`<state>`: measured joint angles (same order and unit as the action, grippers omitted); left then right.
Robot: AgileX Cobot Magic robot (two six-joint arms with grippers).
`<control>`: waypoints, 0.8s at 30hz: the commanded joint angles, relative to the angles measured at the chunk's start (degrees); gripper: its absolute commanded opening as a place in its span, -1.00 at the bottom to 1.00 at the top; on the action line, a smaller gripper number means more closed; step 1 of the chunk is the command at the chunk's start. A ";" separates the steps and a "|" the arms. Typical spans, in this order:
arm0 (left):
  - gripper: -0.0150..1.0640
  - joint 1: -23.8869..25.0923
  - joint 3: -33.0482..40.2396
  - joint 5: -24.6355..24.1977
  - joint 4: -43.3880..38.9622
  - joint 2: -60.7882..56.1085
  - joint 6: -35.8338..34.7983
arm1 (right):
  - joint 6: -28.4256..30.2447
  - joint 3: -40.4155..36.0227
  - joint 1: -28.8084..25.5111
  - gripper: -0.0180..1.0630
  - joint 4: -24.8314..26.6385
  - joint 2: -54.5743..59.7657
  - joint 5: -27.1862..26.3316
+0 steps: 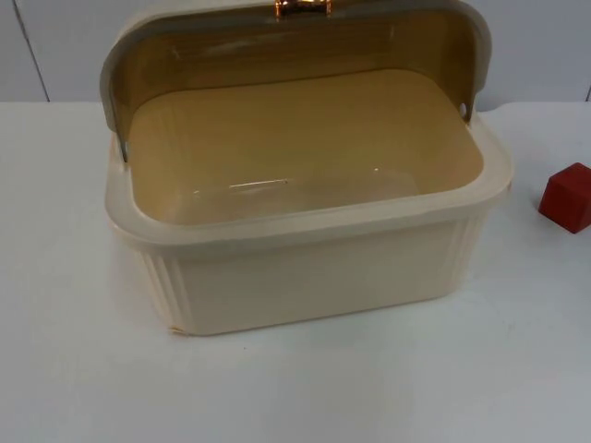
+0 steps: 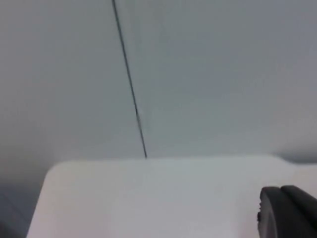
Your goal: Open the box lid with the left hand, place the block into the box with the right hand, then close the box lid with the left hand.
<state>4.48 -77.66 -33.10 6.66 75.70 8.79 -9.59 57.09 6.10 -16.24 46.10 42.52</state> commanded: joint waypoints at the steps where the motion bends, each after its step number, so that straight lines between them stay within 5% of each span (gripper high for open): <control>1: -0.98 0.24 4.87 1.04 -2.39 -0.58 -3.46 | -0.27 0.52 -0.12 0.97 0.12 0.04 -0.45; 7: -0.71 0.24 8.78 3.48 -2.78 -0.58 -4.56 | -0.25 0.52 -0.12 0.97 0.12 0.04 -0.35; 10: -0.13 0.24 8.91 3.25 -2.78 -0.58 -5.89 | -0.42 0.52 -0.12 0.97 0.12 0.04 -0.35; 12: 0.60 0.13 8.91 2.61 -2.57 -0.78 -5.89 | -0.42 0.52 -0.12 0.97 0.12 0.04 -0.35; 13: 0.60 0.13 8.91 2.61 -2.57 -0.78 -5.89 | -0.42 0.52 -0.12 0.97 0.12 0.04 -0.35; 14: 0.98 -0.03 8.91 1.84 -2.57 -0.78 -5.73 | -0.42 0.52 -0.12 0.97 0.12 0.04 -0.35; 24: 0.97 -2.20 8.81 -0.66 0.02 -0.81 -0.14 | -0.64 0.52 -0.12 0.97 -0.12 0.43 -0.77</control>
<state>2.65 -69.03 -33.79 5.24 75.45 8.37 -10.24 57.09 6.10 -16.24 46.10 42.52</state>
